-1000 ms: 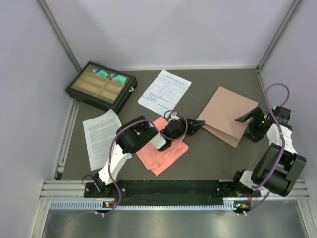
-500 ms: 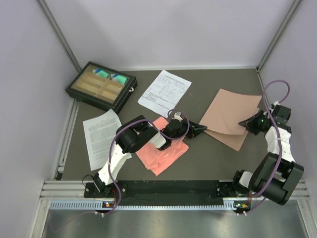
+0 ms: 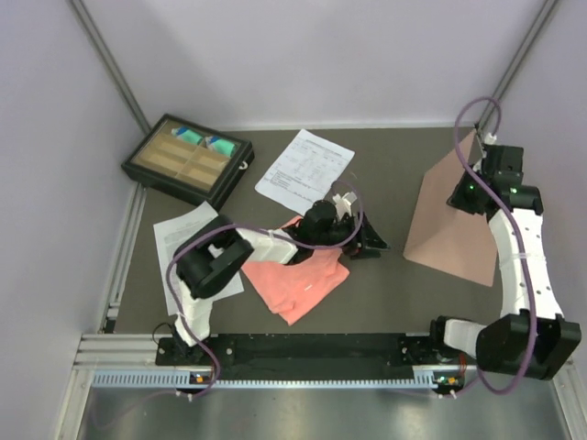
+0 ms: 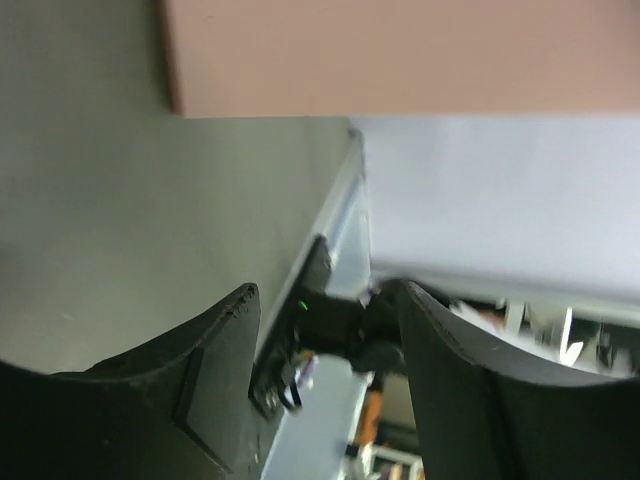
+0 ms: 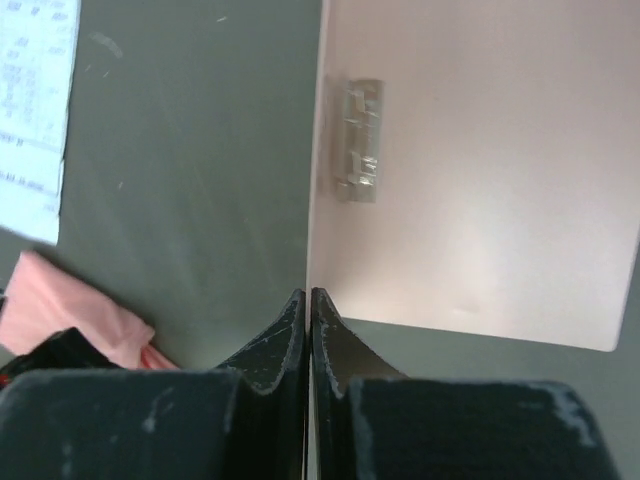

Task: Put the files into the folder

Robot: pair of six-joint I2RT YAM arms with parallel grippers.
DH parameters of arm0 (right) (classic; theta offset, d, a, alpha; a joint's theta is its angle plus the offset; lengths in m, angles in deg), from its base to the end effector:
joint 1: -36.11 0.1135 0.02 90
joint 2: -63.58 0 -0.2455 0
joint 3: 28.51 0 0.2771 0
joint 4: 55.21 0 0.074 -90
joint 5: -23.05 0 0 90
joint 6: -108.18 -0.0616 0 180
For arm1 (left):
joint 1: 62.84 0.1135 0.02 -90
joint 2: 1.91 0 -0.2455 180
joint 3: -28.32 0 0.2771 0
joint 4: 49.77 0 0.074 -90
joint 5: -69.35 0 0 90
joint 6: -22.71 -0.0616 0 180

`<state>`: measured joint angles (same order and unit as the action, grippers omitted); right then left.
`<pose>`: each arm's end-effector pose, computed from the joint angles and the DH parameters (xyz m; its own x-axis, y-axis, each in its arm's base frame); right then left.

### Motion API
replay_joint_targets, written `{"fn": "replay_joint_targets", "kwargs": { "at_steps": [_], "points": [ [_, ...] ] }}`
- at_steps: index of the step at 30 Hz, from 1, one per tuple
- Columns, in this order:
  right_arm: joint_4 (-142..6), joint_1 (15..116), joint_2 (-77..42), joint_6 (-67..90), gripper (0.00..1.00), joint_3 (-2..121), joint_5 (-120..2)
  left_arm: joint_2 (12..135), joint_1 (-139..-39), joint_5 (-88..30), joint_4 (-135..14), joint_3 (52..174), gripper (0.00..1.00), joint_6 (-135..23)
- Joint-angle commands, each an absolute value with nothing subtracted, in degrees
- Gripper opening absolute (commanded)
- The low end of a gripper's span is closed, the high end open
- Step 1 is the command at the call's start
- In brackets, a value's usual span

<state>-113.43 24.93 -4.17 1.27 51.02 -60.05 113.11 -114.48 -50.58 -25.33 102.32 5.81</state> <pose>0.2873 -0.0492 0.2994 -0.6478 0.4224 -0.6340 0.3132 0.9063 0.2837 0.2583 -0.3758 0.1177 -0.9856 -0.0908 -0.1424 0.1144 0.2614 -0.9584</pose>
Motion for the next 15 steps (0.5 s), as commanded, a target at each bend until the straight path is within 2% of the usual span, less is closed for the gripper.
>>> {"fn": "replay_joint_targets", "kwargs": {
  "at_steps": [1, 4, 6, 9, 12, 15],
  "points": [
    [-125.2, 35.4, -6.0, 6.0, 0.0, 62.3, -73.8, 102.9, -113.3, -58.8, -24.9, 98.9, 0.63, -2.4],
    [-128.9, 43.2, -8.3, 4.5, 0.0, 64.2, -80.0, 97.7, -111.8, -59.0, -29.8, 97.3, 0.64, -5.4],
    [-129.2, 46.7, -8.9, 3.2, 0.0, 63.5, -82.2, 93.5, -110.1, -58.3, -33.8, 95.9, 0.73, -8.6],
    [-127.0, 52.0, -10.2, 0.1, 0.0, 60.7, -83.8, 87.6, -107.5, -53.9, -44.9, 95.8, 0.77, -15.2],
    [-126.9, 57.8, -13.1, -3.1, 0.01, 60.6, -87.5, 82.8, -104.7, -47.5, -55.4, 96.4, 0.78, -20.5],
    [-127.3, 62.9, -17.3, -4.9, 0.04, 62.1, -90.0, 79.2, -101.8, -45.0, -58.5, 95.2, 0.79, -21.8]
  ]
}}
